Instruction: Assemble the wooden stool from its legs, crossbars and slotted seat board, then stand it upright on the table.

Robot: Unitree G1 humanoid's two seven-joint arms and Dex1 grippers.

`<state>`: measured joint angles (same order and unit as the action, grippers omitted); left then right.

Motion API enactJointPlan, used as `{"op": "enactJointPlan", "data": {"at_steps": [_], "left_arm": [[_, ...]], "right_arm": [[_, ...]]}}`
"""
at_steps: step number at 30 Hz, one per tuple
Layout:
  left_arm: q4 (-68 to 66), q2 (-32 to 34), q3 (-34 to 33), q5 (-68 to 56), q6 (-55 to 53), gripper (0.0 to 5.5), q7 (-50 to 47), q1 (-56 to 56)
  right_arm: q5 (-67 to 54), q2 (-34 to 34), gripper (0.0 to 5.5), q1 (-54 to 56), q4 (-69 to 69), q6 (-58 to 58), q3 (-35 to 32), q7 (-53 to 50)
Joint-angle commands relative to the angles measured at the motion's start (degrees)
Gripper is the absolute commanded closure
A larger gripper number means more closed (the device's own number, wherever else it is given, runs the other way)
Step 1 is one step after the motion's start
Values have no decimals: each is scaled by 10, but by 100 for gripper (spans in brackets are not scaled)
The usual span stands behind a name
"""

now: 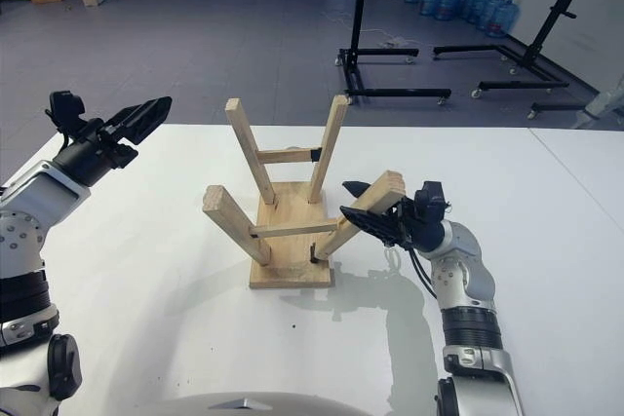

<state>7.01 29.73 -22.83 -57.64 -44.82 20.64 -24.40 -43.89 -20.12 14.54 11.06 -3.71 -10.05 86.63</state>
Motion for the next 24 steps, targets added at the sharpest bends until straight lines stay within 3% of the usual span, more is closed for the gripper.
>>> {"op": "enactJointPlan", "data": {"at_steps": [1, 24], "left_arm": [[12, -2, 5, 1, -10, 10, 2, 8], [20, -7, 16, 5, -9, 10, 6, 13]], "right_arm": [[5, -7, 345, 7, -8, -4, 5, 4], [34, -23, 345, 17, 0, 20, 27, 19]]}}
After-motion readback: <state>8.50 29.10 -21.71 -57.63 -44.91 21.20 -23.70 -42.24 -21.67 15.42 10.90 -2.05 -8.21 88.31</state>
